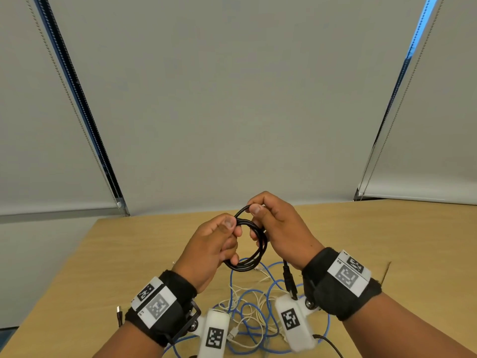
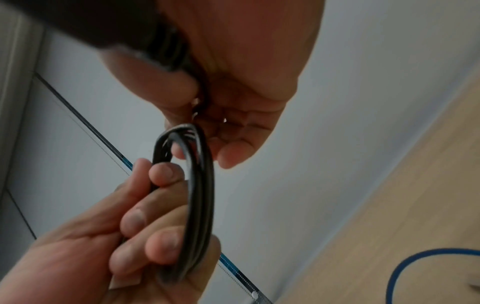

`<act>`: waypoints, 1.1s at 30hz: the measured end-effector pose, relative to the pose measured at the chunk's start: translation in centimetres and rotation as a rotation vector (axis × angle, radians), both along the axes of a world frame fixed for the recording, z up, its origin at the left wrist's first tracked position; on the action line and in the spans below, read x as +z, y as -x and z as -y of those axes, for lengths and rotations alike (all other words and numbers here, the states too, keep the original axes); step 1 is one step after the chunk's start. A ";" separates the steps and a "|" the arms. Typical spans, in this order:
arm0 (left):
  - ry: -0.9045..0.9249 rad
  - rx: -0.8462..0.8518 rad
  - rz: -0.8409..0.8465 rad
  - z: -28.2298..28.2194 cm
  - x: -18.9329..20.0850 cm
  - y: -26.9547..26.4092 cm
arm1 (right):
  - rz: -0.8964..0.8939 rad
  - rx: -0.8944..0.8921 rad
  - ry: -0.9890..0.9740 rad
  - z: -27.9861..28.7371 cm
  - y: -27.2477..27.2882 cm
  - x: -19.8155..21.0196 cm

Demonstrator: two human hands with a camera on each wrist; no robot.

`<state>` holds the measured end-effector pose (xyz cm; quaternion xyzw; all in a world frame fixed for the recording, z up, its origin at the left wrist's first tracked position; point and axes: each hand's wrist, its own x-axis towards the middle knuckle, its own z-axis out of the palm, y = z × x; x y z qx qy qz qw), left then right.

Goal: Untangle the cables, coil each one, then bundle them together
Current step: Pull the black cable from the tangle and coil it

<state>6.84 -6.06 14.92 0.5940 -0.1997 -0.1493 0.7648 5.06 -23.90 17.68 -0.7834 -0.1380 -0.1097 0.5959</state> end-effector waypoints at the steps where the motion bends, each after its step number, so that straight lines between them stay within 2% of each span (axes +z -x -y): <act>1: -0.003 -0.048 -0.025 -0.1 0.0 0.0 | 0.013 -0.011 0.026 0.2 -0.1 0.0; 4: -0.017 -0.169 -0.039 -0.3 0.2 0.3 | 0.017 -0.031 0.022 0.6 -0.2 0.1; 8: 0.007 -0.218 -0.034 -0.2 0.2 0.4 | -0.030 -0.051 -0.036 1.4 -0.4 0.1; 10: 0.107 -0.182 -0.050 -0.1 -0.2 0.4 | -0.130 -0.002 -0.035 2.1 -0.4 0.0; 13: 0.256 -0.103 -0.094 0.1 -0.7 0.1 | -0.378 0.160 -0.002 2.7 0.0 -1.0; 15: 0.284 -0.102 -0.118 0.4 -0.9 -0.2 | -0.488 0.227 -0.006 2.8 0.4 -1.8; 17: 0.288 -0.095 -0.132 0.5 -1.2 -0.1 | -0.526 0.242 0.003 2.9 0.8 -2.2; 19: 0.230 0.027 -0.144 0.6 -1.5 -0.2 | -0.461 0.181 0.174 2.8 0.8 -2.4; 21: 0.090 0.229 -0.083 0.6 -1.9 -0.4 | -0.279 -0.009 0.391 2.7 0.6 -2.7; 23: -0.010 0.382 -0.043 0.6 -2.4 -0.8 | -0.103 -0.181 0.370 2.5 0.8 -2.7; 24: -0.038 0.432 -0.039 0.6 -2.6 -0.9 | -0.072 -0.182 0.341 2.2 0.9 -2.6; 27: -0.037 0.498 -0.030 1.0 -3.2 -0.6 | -0.161 -0.013 0.446 0.3 1.6 -3.0; 30: 0.005 0.478 -0.004 1.8 -3.6 0.1 | -0.236 -0.009 0.493 -1.1 1.6 -4.1; 32: 0.011 0.465 0.002 1.9 -4.0 0.3 | -0.311 0.006 0.379 -1.4 1.5 -4.6; 33: 0.000 0.453 0.016 1.7 -4.2 0.3 | -0.367 0.038 0.260 -1.5 1.5 -4.8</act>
